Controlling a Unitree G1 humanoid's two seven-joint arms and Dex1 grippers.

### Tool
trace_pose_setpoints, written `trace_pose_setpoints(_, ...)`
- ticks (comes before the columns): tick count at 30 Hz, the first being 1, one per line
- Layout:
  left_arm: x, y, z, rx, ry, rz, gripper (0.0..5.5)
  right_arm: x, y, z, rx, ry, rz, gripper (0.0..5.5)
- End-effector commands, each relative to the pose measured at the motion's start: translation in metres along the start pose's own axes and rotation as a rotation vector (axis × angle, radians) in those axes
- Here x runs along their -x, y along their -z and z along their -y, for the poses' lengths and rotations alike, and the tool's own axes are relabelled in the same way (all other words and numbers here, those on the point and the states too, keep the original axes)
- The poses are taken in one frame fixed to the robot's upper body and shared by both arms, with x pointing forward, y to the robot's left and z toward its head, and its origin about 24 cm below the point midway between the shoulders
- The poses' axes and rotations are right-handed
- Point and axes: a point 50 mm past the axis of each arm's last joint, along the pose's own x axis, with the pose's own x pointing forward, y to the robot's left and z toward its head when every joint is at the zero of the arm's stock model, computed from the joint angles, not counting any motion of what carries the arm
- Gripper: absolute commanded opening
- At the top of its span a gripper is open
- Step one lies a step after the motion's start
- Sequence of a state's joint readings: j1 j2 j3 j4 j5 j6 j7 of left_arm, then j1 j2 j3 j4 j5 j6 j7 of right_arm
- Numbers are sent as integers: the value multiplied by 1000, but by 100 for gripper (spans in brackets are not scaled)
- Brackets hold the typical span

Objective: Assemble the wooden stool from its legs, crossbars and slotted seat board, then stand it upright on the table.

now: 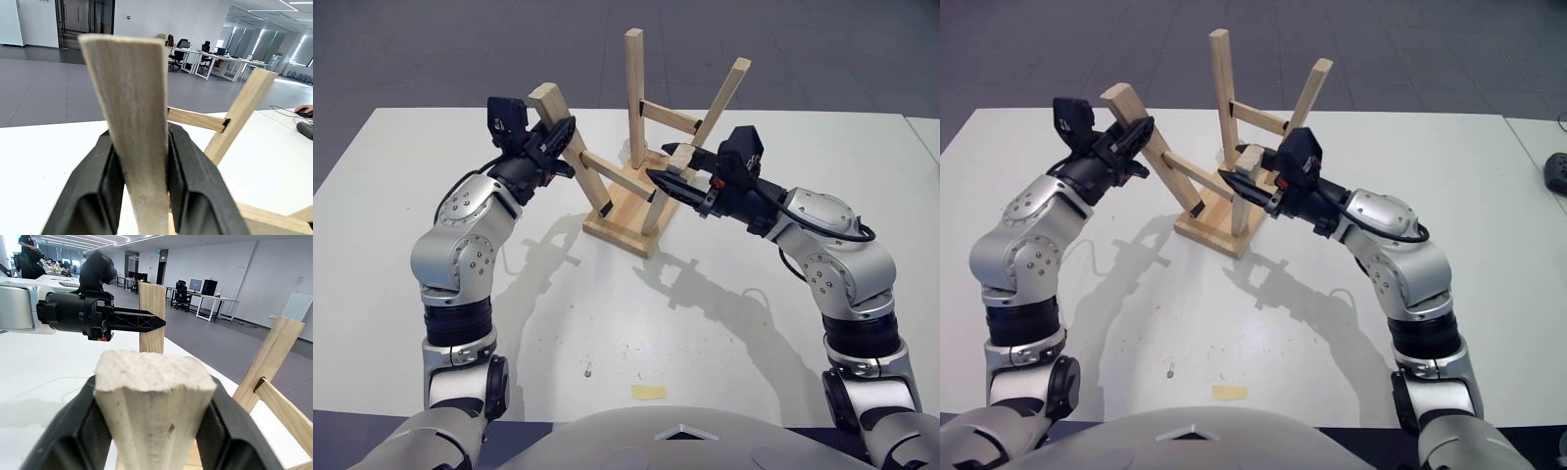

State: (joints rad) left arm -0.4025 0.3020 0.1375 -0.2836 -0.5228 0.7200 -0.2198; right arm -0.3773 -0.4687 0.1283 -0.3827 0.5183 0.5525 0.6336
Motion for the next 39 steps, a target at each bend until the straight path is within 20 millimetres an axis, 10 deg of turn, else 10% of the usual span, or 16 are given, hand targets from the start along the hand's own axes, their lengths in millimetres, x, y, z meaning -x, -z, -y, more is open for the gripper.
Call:
trace_pose_setpoints(1, 1, 20, 1, -7, -10, -106, 102, -4, 32, -7, -109, -27, -148, 206)
trace_pose_setpoints(18, -1, 28, 16, -135, 69, -143, 103, -8, 45, -11, -262, 26, -323, 205)
trace_pose_setpoints(33, 4, 24, 31, -173, 161, -139, 104, 24, -71, 15, -529, -181, 388, 435)
trace_pose_setpoints(39, 7, 28, 42, -164, 272, -158, 104, 28, -76, 39, -499, -57, 369, 525)
